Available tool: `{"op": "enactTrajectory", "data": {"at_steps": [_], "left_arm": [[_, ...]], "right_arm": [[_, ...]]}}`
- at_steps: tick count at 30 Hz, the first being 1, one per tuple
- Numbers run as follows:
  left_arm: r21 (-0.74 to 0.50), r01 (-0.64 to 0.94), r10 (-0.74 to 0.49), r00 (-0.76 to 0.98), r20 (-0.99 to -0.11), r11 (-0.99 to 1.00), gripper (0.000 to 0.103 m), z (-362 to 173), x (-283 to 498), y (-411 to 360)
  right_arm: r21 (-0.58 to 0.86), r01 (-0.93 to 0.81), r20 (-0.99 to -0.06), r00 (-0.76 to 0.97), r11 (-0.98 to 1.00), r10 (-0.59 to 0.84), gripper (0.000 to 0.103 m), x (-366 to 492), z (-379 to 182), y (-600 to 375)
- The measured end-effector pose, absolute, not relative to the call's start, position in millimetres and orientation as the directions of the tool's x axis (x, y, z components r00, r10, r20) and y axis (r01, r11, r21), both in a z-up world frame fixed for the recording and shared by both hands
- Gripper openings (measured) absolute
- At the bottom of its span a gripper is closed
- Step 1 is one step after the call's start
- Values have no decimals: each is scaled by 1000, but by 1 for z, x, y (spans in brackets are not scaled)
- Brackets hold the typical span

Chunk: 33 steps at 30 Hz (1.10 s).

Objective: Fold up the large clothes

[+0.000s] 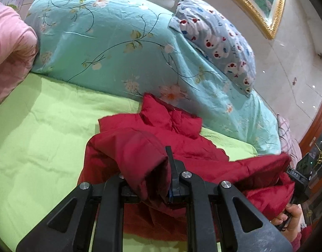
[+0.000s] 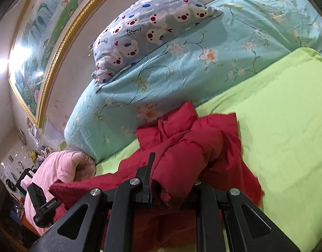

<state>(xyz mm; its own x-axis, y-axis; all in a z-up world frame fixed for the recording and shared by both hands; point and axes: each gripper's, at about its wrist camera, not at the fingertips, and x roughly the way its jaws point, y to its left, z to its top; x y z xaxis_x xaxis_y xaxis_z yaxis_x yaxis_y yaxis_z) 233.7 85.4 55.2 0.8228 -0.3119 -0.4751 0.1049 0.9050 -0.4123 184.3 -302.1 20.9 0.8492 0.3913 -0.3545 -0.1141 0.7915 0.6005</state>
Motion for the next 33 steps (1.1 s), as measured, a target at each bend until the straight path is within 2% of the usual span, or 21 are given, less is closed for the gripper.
{"op": "enactTrajectory", "data": {"at_steps": [6,10,22,33], "left_arm": [[-386,71,-277,815,-509,920,14,53,294,82],[-411,32,-263,813,-520,911,14,47,336,86],[-345,-51,-181,774,-607,937,14,15,447,73],[-311,-111,-141,717,-683,944,16,-16,501,70]], "right_arm": [[575,-89,-388,845,813,367,14,248,25,-302],[565,-48,-420,842,824,337,14,290,19,-306],[586,71,-490,824,807,283,14,400,-23,-316],[564,168,-555,802,809,220,14,458,-50,-312]]}}
